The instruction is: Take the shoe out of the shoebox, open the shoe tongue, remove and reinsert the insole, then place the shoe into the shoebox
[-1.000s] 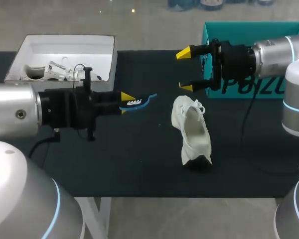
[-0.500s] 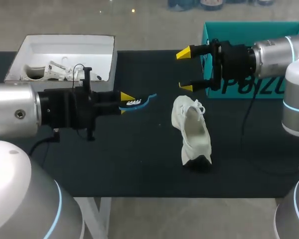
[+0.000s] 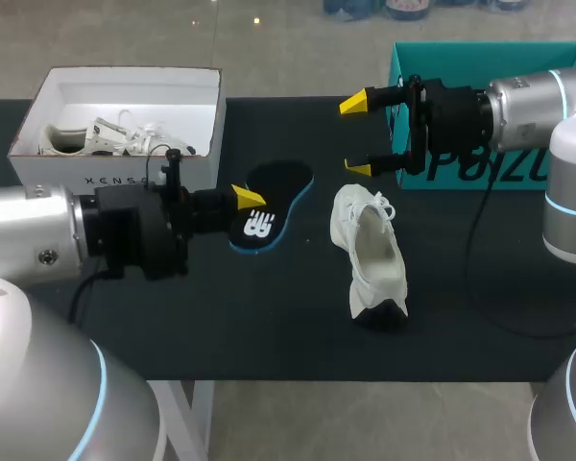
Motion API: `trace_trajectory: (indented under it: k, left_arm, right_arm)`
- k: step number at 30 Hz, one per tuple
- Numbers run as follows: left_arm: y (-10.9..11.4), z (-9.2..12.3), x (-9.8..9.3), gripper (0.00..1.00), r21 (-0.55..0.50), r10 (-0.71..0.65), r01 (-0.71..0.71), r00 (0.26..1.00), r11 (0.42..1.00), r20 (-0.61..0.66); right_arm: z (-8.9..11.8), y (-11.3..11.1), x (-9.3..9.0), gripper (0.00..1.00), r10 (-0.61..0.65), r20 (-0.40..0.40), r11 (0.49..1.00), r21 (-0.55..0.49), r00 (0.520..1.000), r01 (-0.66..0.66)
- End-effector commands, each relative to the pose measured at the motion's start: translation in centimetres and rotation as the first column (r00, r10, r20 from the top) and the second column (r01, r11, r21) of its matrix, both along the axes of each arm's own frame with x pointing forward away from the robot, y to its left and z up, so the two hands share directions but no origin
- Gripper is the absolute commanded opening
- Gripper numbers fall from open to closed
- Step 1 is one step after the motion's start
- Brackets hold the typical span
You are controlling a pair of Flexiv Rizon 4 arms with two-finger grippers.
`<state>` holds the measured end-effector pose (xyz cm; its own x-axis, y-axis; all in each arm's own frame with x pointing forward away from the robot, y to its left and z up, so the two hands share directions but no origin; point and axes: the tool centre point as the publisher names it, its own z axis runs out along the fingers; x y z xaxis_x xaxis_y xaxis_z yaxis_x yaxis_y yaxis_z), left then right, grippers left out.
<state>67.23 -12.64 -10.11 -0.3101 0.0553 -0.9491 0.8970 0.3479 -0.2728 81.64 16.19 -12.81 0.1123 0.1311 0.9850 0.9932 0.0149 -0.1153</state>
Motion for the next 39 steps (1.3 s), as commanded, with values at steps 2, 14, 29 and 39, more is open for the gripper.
trace_trajectory:
  k: [2, 14, 29, 39]
  left_arm:
    - [-0.9, -0.3, 1.1, 0.0, -0.019, 0.003, -0.001, 0.998, 1.0, 0.063]
    - [-3.8, 0.3, 3.0, 0.0, 0.042, 0.056, -0.065, 0.981, 0.997, 0.186]
    - [-8.0, -2.0, 7.1, 0.0, 0.049, 0.011, -0.023, 0.975, 0.999, 0.222]
    - [-10.5, -2.1, 9.5, 0.0, 0.042, 0.024, -0.035, 0.967, 0.998, 0.254]
  right_arm:
    - [-0.1, 0.1, 0.0, 1.0, -0.001, 0.0, 1.0, 0.0, 1.0, 0.001]
    - [-0.1, 0.1, 0.0, 1.0, -0.001, 0.0, 1.0, 0.0, 1.0, 0.001]
    - [-0.1, 0.1, 0.0, 1.0, -0.001, 0.0, 1.0, 0.0, 1.0, 0.001]
    - [-0.1, 0.1, 0.0, 1.0, -0.001, 0.0, 1.0, 0.0, 1.0, 0.001]
